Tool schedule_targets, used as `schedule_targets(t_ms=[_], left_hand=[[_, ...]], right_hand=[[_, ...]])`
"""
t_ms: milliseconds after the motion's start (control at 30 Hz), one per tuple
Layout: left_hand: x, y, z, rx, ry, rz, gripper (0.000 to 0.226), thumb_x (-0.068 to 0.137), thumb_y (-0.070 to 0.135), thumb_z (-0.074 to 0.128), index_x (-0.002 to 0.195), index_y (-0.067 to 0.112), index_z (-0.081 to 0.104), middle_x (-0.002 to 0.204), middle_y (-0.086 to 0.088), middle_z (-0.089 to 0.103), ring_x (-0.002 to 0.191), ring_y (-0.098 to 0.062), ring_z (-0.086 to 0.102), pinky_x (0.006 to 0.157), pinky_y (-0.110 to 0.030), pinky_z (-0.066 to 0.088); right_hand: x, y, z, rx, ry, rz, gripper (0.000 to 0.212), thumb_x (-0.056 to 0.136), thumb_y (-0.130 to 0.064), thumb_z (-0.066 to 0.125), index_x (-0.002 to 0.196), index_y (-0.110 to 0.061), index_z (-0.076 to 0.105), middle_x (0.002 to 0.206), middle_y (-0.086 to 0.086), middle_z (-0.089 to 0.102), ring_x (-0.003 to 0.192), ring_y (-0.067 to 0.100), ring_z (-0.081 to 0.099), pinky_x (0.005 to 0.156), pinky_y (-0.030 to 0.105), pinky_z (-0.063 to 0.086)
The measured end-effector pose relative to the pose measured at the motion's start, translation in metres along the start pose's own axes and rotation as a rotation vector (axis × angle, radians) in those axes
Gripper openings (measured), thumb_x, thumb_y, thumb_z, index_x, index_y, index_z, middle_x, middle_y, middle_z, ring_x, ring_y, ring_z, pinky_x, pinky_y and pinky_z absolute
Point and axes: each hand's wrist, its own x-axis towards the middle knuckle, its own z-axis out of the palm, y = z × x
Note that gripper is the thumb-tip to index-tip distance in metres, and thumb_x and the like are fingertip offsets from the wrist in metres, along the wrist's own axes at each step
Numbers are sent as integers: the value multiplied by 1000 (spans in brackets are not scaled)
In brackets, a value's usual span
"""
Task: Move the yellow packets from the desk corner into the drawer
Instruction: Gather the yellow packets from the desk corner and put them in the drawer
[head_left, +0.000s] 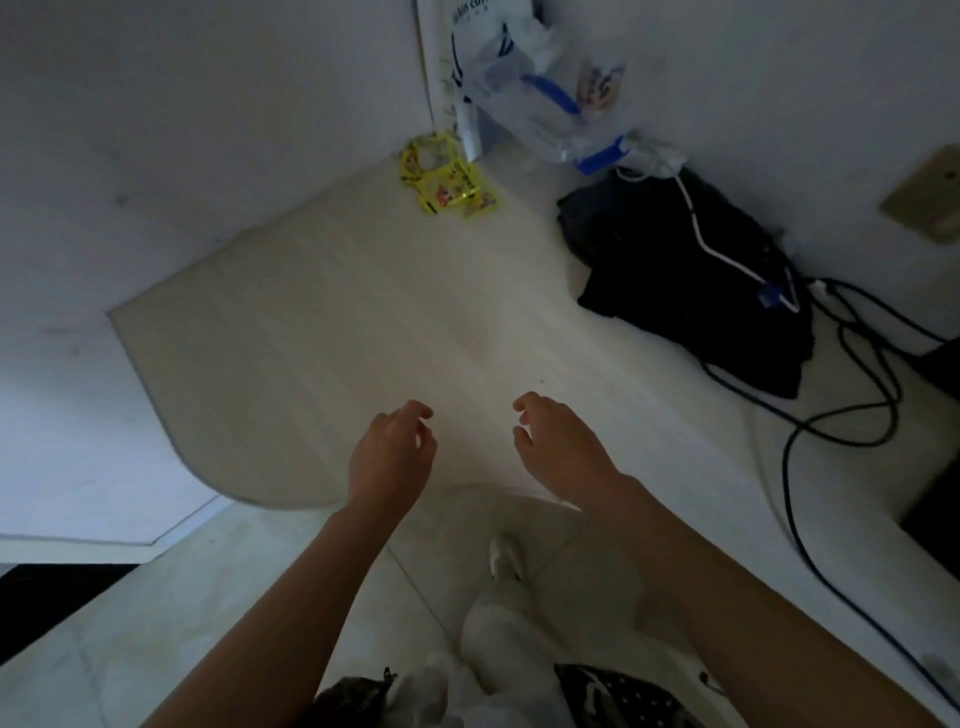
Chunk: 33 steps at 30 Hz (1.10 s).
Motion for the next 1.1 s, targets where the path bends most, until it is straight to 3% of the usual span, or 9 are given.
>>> schedule_targets(t_ms=[533,767,1100], left_hand=[[170,17,-16,64,6,-138,25,91,25,52,115,25,59,99,-2,66,99,-21,59,78,-33,50],[266,13,-27,122,-83,-66,26,93,23,49,117,22,58,109,3,66,109,-20,54,82,-34,48],[417,7,-20,153,-165,18,31,92,25,52,122,16,56,118,-5,60,114,-25,51,87,-39,48]], right_hand=[[210,-3,-74,-48,-123,-117,33,97,-23,42,128,-12,46,125,9,56,112,27,53,90,40,48],[294,-10,-86,-57,-117,-70,32,96,-24,44,125,-11,47,122,9,58,109,27,56,89,40,49],[409,-17,-85,-55,-127,53,29,94,-18,47,119,-3,51,118,17,60,110,32,57,92,41,48]])
